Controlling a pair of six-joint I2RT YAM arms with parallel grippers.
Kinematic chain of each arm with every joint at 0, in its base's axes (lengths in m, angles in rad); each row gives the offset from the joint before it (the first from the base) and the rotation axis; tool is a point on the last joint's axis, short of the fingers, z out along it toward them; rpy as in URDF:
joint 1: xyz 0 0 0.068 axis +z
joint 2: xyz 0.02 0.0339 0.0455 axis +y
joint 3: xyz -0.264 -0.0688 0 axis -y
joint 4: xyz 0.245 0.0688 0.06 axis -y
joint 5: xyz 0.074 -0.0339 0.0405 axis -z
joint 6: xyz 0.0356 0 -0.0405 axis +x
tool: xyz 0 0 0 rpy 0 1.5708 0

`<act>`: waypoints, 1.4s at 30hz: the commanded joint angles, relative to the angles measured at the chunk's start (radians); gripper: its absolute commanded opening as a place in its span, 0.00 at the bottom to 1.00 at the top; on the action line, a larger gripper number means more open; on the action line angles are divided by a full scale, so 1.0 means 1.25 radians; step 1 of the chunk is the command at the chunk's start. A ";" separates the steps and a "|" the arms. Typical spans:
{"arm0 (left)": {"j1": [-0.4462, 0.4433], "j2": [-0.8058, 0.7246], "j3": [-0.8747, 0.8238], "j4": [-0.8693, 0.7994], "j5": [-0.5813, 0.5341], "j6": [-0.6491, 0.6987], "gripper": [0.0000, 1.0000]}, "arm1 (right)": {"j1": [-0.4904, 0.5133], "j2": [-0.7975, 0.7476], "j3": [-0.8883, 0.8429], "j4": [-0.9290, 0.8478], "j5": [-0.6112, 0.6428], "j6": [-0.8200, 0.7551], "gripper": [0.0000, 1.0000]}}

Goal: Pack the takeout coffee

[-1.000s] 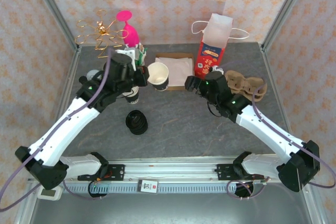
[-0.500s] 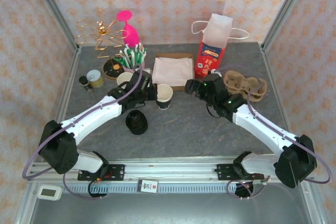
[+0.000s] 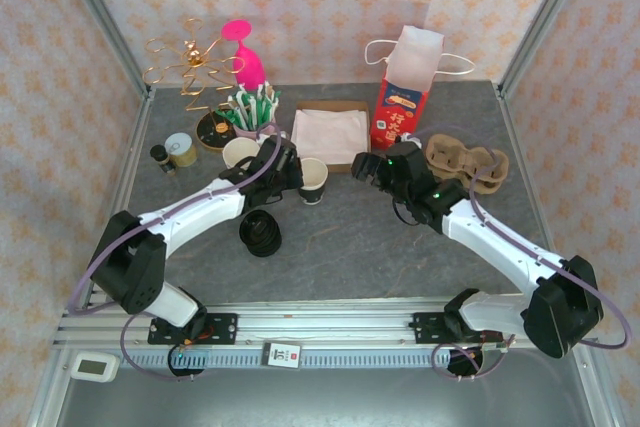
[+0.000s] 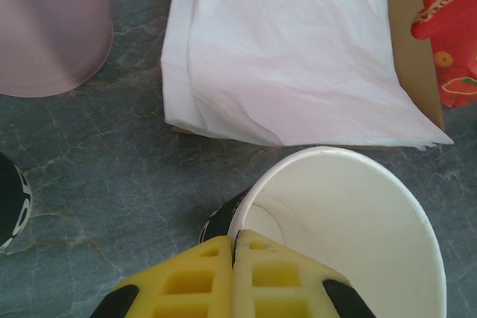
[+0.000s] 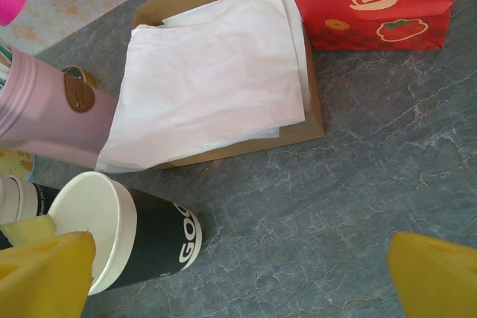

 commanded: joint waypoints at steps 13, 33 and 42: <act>0.006 0.038 0.049 -0.057 -0.026 0.007 0.16 | -0.005 0.006 0.004 0.014 0.004 0.007 1.00; -0.031 -0.227 0.100 -0.290 -0.024 0.045 0.42 | 0.018 0.027 0.050 0.005 -0.138 -0.026 1.00; -0.111 -0.370 0.020 -0.450 -0.052 -0.024 0.49 | 0.101 0.027 -0.025 0.105 -0.194 -0.002 1.00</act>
